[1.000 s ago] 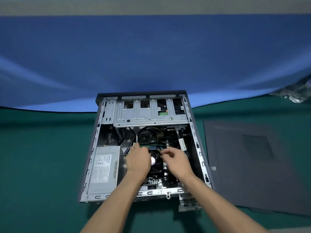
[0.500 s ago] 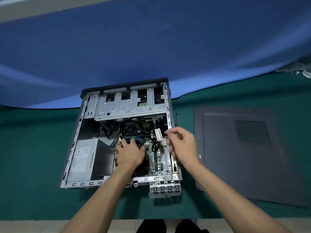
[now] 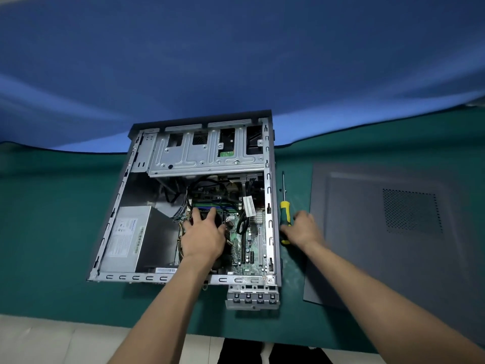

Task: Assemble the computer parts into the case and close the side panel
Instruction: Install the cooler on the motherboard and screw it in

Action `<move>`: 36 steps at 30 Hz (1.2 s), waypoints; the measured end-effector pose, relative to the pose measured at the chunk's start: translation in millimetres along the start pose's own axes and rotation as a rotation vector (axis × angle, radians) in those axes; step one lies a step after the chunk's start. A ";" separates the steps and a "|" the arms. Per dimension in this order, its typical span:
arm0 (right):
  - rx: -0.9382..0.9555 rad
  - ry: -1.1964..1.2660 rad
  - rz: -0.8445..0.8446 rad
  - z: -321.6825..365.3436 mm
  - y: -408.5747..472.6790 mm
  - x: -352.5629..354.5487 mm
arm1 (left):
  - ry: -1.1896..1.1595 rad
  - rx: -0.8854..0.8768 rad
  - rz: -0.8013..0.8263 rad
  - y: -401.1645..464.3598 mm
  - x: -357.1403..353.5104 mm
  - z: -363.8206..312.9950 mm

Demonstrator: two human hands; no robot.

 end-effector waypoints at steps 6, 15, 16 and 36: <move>-0.069 0.128 0.126 0.7 -1.9 0.2 | -0.022 0.007 0.007 -0.1 0.5 0.6; -0.148 1.050 0.207 -1.6 -52.6 27.1 | -0.076 0.003 0.005 -0.3 10.2 -1.7; -0.120 1.086 0.142 1.5 -57.1 37.7 | -0.081 -0.001 0.013 1.1 12.0 -0.9; 0.382 0.331 -0.624 112.3 -129.4 115.5 | -0.079 -0.392 -0.009 43.1 15.8 31.1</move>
Point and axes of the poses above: each hand's wrist, its own y-axis towards the middle knuckle, its own x-axis out of the back of the hand, z = x × y, the point moved 5 cm from there along y, towards the middle knuckle, and after that the axes turned 9 degrees about -y, right-handed, at the moved point
